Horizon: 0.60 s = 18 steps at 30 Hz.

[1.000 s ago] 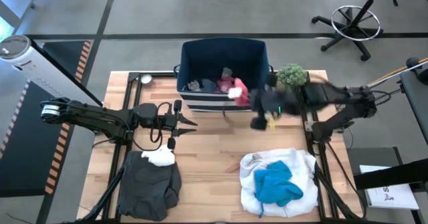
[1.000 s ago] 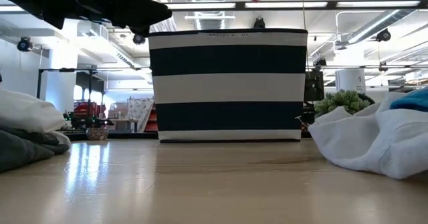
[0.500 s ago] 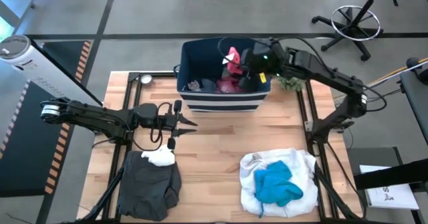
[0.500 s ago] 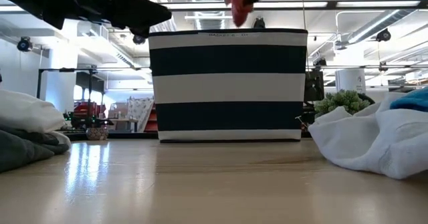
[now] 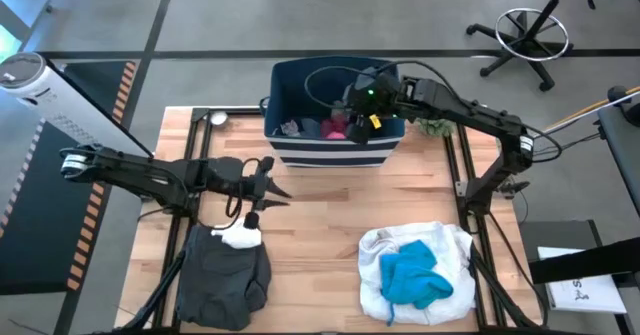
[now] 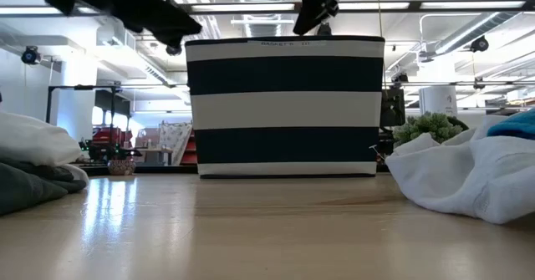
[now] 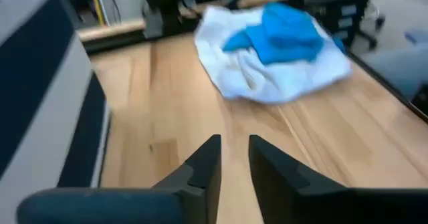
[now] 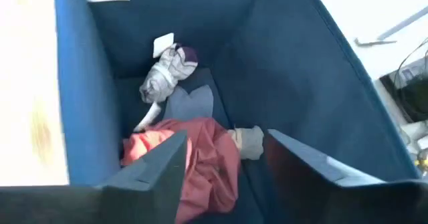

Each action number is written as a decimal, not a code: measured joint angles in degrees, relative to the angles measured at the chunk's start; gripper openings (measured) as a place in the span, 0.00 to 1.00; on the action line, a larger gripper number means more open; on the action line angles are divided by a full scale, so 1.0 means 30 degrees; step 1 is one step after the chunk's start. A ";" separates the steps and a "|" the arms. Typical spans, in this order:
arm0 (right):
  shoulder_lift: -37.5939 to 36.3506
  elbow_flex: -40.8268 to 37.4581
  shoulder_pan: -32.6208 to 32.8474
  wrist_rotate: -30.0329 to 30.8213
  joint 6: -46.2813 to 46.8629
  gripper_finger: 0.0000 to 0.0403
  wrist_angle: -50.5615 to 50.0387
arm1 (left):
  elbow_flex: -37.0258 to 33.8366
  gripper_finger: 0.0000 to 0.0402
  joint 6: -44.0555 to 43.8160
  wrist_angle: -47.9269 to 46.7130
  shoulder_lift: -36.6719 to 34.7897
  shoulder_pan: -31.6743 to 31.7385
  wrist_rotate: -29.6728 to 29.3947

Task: Sort clothes
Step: Put the dark gray shorts into the laundry organizer

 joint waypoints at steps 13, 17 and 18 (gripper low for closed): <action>-0.3016 -0.0172 0.2702 0.0001 0.0126 0.01 -0.2124 | 0.5782 0.00 -0.6842 -1.3353 0.2436 -0.5937 -0.2656; -0.4223 -0.0801 0.4317 0.0060 0.1030 0.00 -0.2180 | 0.5978 0.00 -0.9725 -1.5750 0.3562 -0.7481 -0.2722; -0.4473 -0.0911 0.4739 0.0236 0.1221 0.00 -0.2192 | 0.5973 0.00 -1.0317 -1.6233 0.3843 -0.7795 -0.2720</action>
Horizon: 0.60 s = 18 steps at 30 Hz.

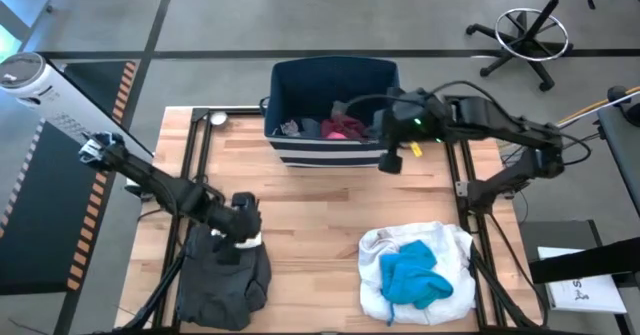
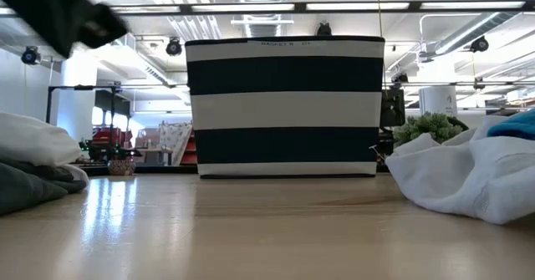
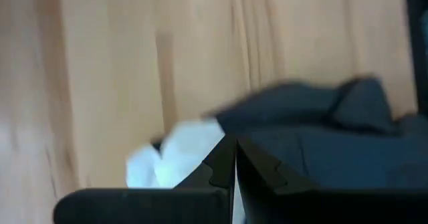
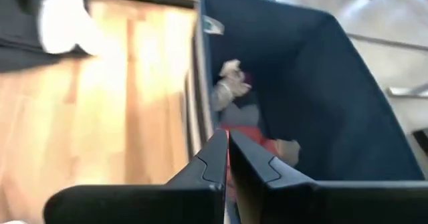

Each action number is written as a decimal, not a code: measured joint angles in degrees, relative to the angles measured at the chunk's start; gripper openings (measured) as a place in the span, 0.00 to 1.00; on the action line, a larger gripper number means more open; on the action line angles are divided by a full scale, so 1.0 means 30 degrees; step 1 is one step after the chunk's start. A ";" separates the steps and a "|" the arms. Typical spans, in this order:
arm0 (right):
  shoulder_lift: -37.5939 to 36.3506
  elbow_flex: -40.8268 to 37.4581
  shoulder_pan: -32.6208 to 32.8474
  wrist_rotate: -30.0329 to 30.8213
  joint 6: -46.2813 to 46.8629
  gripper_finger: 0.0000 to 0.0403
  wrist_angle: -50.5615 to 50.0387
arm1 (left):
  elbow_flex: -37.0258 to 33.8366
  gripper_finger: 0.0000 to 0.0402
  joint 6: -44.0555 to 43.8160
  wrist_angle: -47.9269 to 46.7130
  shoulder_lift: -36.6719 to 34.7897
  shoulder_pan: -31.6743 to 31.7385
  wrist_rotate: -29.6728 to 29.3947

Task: Sort clothes
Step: Put the dark gray shorts into the laundry organizer

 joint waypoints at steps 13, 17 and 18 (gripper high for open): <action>-0.1825 -0.2042 0.3893 0.2153 0.2327 0.00 0.0074 | -0.0953 0.00 -0.1521 -0.0879 0.2684 -0.0804 0.0233; -0.1886 -0.2917 0.4389 0.2488 0.2684 0.00 0.0021 | -0.1724 0.00 -0.1559 -0.0783 0.2881 -0.0441 0.0150; -0.1886 -0.3069 0.4470 0.2615 0.2749 0.00 0.0081 | -0.1917 0.00 -0.1597 -0.0791 0.2875 -0.0319 -0.0117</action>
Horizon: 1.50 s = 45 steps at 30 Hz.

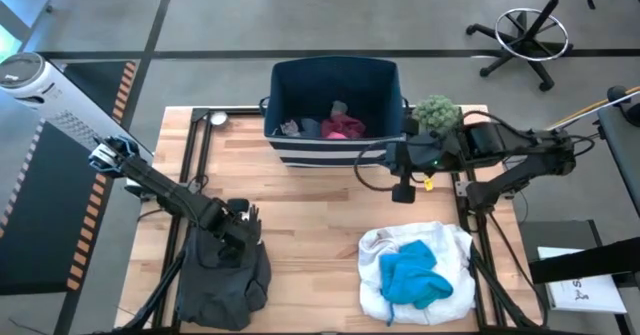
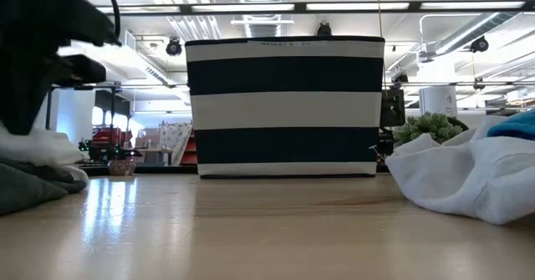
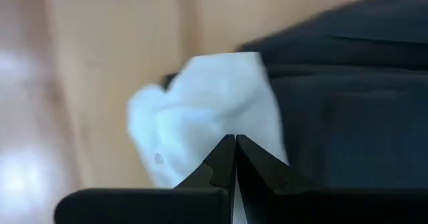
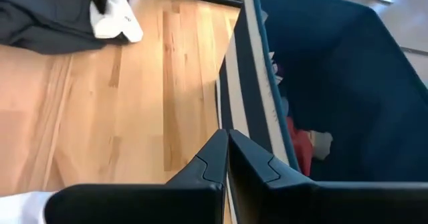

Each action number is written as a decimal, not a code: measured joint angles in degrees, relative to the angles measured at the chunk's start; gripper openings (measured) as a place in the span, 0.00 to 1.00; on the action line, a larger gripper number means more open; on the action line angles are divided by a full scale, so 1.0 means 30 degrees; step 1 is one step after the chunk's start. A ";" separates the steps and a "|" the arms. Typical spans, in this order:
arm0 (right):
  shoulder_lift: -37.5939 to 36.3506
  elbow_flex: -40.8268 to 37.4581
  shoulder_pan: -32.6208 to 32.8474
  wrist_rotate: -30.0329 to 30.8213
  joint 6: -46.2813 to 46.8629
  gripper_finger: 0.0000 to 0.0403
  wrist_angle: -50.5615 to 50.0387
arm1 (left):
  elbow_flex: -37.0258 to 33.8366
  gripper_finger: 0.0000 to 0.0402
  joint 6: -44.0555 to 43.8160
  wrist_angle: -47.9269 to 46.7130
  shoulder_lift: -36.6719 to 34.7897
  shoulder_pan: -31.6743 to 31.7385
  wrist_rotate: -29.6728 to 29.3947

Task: Sort clothes
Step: Put the dark gray shorts into the laundry organizer

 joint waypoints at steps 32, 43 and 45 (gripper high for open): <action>-0.0095 -0.0960 0.2588 0.1201 0.0738 0.00 0.0415 | -0.0381 0.00 -0.3111 0.0557 0.0826 -0.0485 0.1256; -0.0095 -0.0960 0.2580 0.1761 0.0896 0.00 0.0424 | 0.2448 0.00 -0.3666 -0.2668 0.1304 -0.0427 -0.3362; -0.0095 -0.0960 0.2580 0.1742 0.0893 0.00 0.0422 | 0.3152 0.00 -0.3382 -0.2699 0.1033 -0.0467 -0.3282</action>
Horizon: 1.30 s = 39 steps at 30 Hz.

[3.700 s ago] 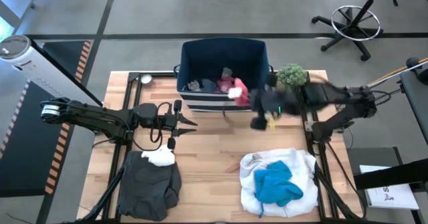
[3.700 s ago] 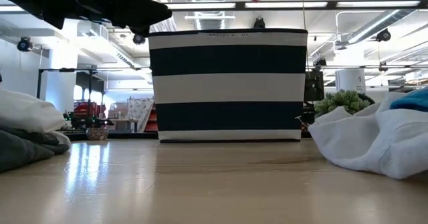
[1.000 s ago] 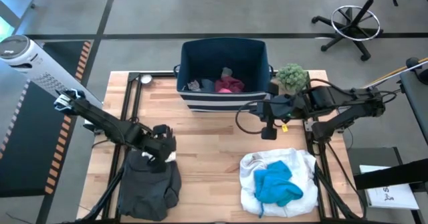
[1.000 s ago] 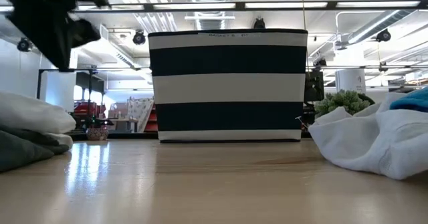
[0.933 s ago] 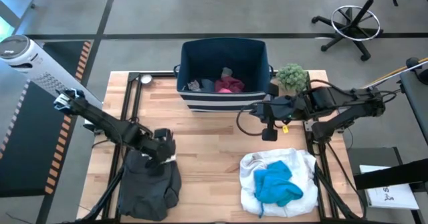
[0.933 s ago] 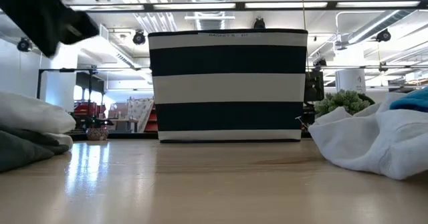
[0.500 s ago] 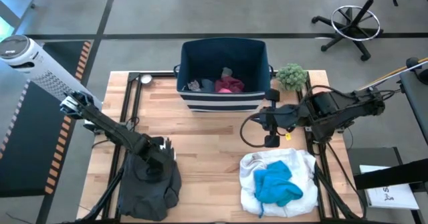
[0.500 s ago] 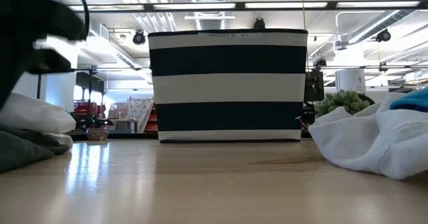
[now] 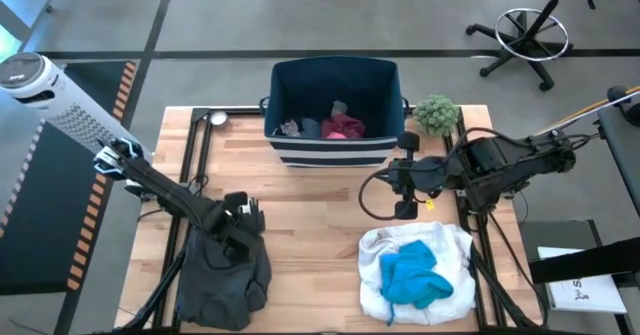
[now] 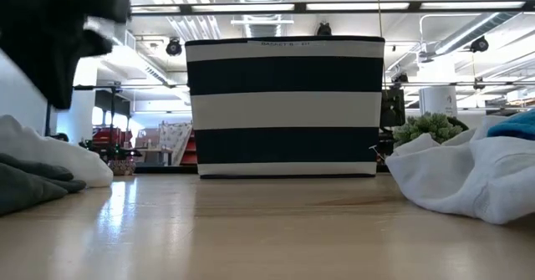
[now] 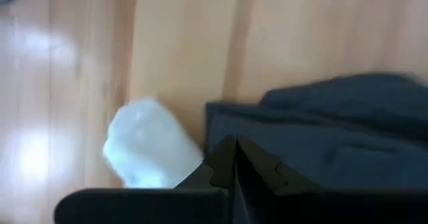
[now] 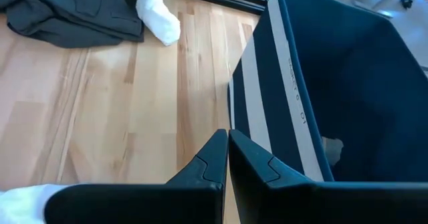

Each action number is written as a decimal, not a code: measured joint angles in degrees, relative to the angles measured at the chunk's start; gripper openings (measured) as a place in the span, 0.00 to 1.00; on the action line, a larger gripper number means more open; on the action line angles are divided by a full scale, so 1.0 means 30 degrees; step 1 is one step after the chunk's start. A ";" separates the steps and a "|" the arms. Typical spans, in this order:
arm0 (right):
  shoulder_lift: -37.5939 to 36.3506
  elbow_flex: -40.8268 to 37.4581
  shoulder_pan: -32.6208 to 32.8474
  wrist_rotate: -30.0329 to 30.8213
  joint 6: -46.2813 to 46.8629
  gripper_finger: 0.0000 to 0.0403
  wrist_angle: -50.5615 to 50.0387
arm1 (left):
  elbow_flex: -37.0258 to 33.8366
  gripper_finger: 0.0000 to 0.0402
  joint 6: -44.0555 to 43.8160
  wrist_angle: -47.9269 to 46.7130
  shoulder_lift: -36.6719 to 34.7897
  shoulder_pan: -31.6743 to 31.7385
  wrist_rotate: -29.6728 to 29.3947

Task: Sort clothes
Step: Put the dark gray shorts into the laundry organizer

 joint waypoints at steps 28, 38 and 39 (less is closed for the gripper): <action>0.0007 -0.1756 0.0219 -0.0078 0.0222 0.00 -0.0124 | 0.0890 0.59 -0.7991 0.7712 0.3324 -0.3710 0.7957; -0.0007 -0.1756 0.0211 -0.0076 0.0030 0.00 -0.0117 | 0.1002 0.80 -0.9058 0.8218 0.6642 -0.3909 0.9411; -0.0007 -0.1756 0.0211 -0.0077 0.0024 0.00 -0.0117 | 0.1038 0.80 -0.8965 0.8298 0.6964 -0.3909 0.9282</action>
